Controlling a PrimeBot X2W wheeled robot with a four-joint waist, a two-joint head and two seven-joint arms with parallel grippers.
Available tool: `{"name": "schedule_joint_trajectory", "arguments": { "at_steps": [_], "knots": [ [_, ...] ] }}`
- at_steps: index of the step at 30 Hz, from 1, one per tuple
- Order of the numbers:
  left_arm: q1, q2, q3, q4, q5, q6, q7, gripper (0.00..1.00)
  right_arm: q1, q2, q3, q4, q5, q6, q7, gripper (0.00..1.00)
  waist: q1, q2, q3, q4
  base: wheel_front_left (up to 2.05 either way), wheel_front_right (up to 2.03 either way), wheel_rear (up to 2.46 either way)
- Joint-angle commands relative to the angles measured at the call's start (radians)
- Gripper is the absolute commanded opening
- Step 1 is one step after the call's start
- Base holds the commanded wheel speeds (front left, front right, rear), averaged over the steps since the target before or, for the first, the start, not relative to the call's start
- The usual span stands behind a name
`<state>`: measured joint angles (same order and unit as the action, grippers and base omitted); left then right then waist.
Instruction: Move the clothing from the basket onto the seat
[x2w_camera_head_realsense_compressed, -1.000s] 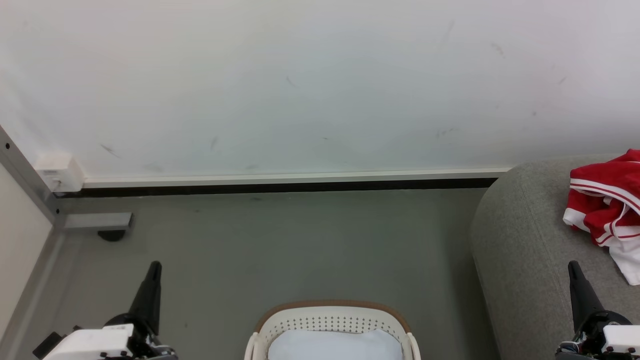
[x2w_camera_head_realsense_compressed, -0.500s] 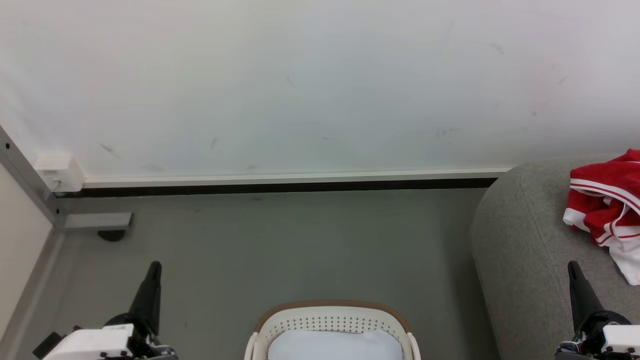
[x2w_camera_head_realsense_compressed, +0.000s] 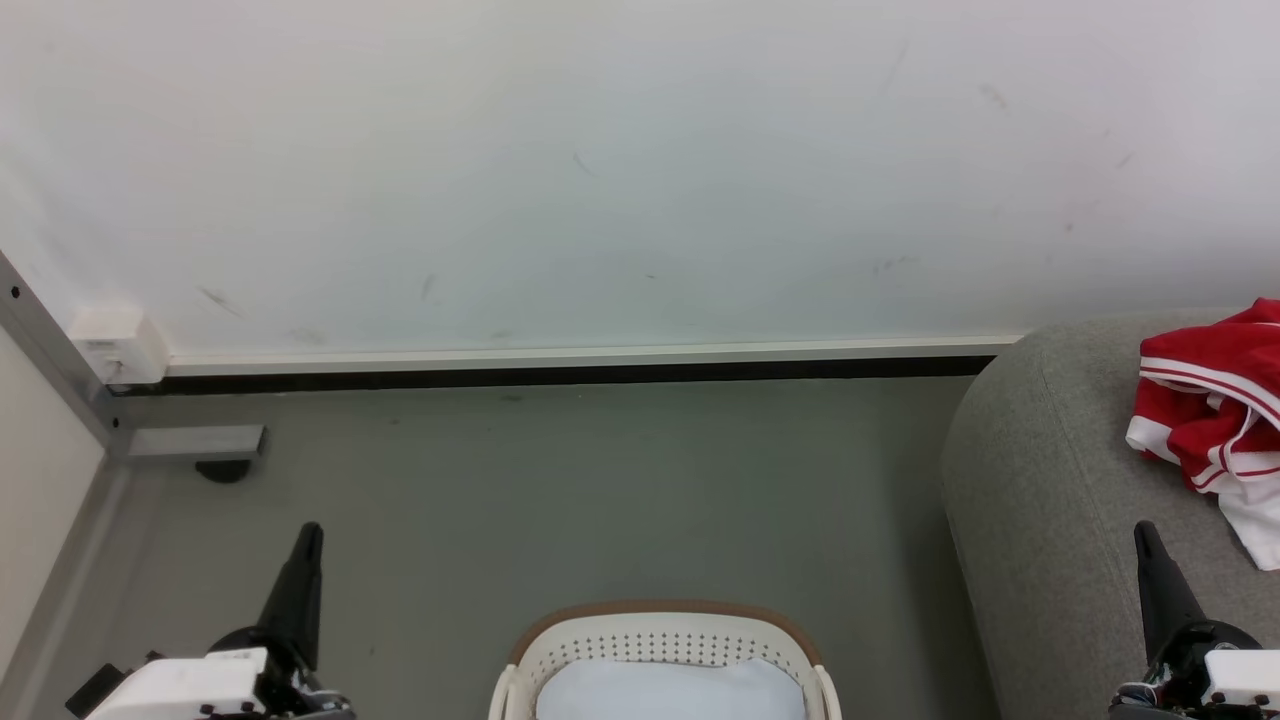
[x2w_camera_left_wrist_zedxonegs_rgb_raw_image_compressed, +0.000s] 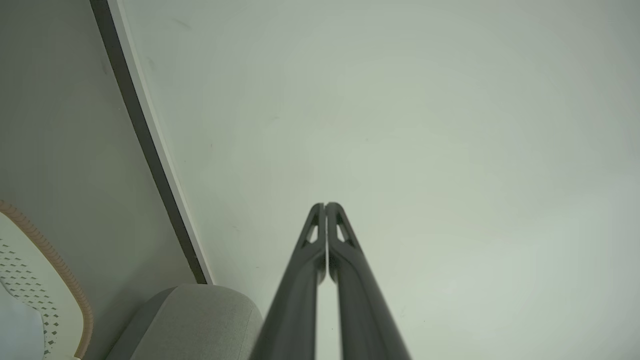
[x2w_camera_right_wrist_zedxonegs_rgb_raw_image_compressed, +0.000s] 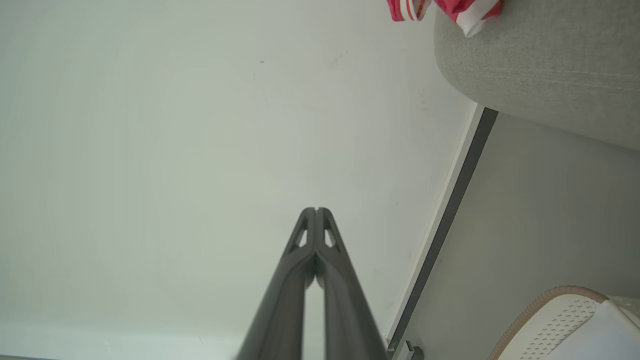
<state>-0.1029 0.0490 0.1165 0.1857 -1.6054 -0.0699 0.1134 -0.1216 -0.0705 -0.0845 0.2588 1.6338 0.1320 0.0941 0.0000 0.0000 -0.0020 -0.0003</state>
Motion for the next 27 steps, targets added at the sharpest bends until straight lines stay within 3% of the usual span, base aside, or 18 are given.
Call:
{"name": "schedule_joint_trajectory", "arguments": {
  "at_steps": [1,27],
  "knots": [
    [-0.009,0.002,0.003,-0.003,-0.012,-0.005,0.004,0.0,-0.008,-0.01,0.0,-0.004,0.012,-0.002,-0.005,0.0,0.0,0.0,0.0,0.0,0.0,0.0,0.0],
    [-0.009,0.002,0.003,-0.003,-0.012,-0.005,0.004,0.0,-0.006,-0.015,0.01,-0.005,0.02,-0.002,-0.013,0.0,0.0,0.0,0.0,0.0,0.0,0.0,0.0]
  ]
}}
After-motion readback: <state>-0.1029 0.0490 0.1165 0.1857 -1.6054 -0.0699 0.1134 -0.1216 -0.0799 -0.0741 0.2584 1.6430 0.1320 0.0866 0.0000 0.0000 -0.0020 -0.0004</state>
